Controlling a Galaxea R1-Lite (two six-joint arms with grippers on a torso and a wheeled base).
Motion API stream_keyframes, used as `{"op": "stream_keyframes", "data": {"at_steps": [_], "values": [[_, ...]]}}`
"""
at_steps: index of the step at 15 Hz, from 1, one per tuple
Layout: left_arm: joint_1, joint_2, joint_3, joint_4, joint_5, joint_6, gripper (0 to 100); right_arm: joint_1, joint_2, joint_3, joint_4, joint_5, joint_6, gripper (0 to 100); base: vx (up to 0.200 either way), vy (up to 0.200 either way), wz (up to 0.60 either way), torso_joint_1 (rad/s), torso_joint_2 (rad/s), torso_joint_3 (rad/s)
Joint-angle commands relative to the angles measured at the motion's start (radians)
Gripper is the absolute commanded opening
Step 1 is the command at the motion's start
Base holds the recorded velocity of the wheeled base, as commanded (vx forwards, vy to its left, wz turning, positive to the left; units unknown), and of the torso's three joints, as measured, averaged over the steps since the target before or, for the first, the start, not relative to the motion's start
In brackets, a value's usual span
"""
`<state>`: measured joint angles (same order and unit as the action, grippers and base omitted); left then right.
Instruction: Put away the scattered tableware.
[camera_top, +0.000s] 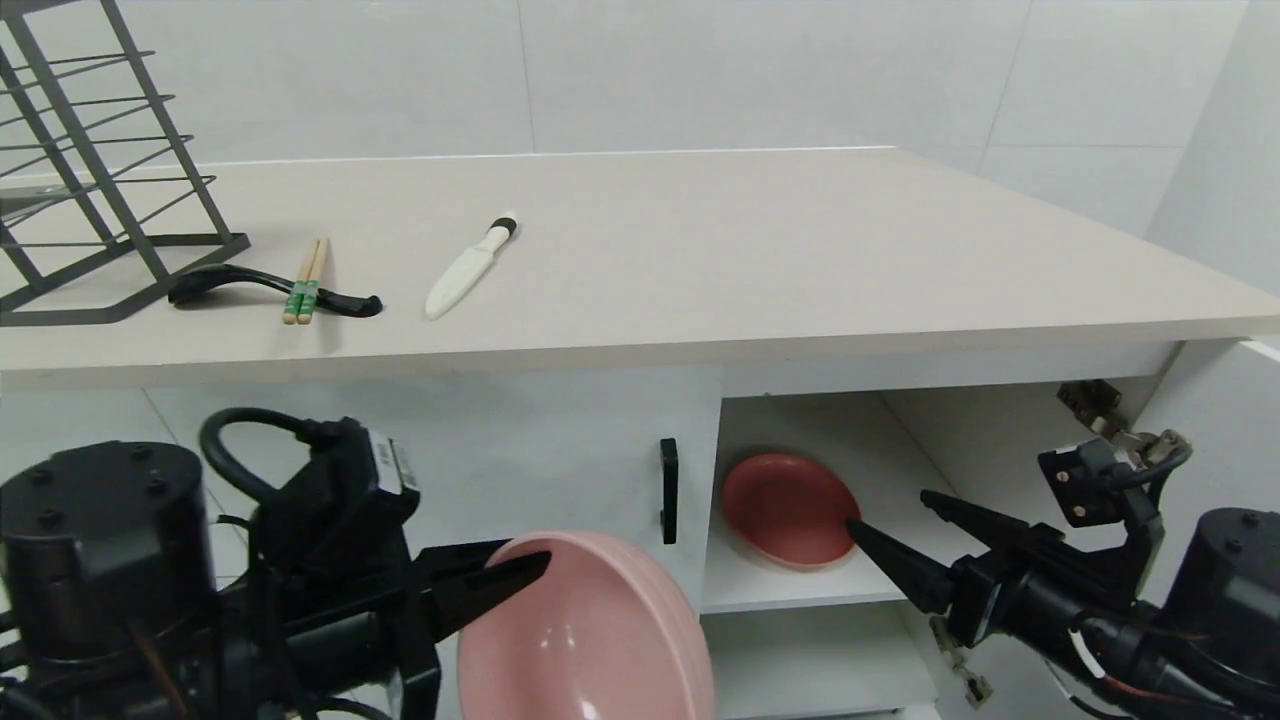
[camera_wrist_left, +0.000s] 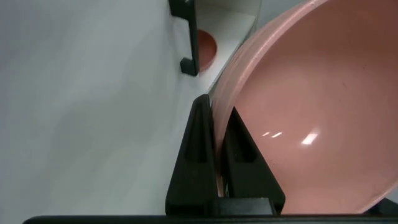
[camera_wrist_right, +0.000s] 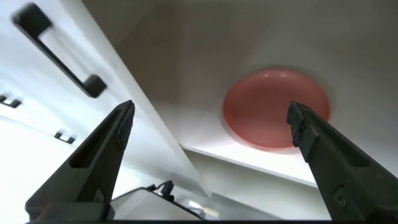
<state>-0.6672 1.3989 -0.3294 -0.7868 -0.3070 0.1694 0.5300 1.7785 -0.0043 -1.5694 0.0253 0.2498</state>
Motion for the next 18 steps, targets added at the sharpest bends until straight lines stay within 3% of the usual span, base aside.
{"op": "stream_keyframes", "data": {"at_steps": [1,3,4,6,8,12,18], "values": [[-0.140,0.222,-0.034,-0.135,0.138,0.001,0,-0.001,-0.022,0.003,-0.001,0.001,0.000,100,0.000,0.000,0.00,0.000,0.00,0.000],[-0.199,0.301,-0.037,-0.253,0.240,0.001,0,-0.005,-0.028,0.003,-0.001,0.001,-0.001,100,0.000,0.000,0.00,0.000,0.00,0.000],[-0.210,0.318,-0.037,-0.278,0.258,0.001,0,-0.005,-0.039,0.003,-0.001,0.001,-0.001,100,0.000,0.000,0.00,0.000,0.00,0.000],[-0.226,0.370,-0.048,-0.319,0.321,0.053,0,-0.007,-0.070,0.003,-0.001,-0.002,-0.003,100,0.000,0.000,0.00,0.000,0.00,0.000],[-0.235,0.394,-0.050,-0.347,0.358,0.073,0,-0.007,-0.091,0.003,-0.001,-0.002,-0.003,100,0.000,0.000,0.00,0.000,0.00,0.000],[-0.279,0.419,-0.086,-0.347,0.421,0.073,0,-0.001,-0.117,0.004,-0.001,0.001,-0.004,100,0.000,0.000,0.00,0.000,0.00,0.000],[-0.384,0.505,-0.165,-0.338,0.628,0.075,0,-0.001,-0.128,0.004,-0.001,0.001,-0.027,100,0.000,0.000,0.00,0.000,0.00,0.000]]}}
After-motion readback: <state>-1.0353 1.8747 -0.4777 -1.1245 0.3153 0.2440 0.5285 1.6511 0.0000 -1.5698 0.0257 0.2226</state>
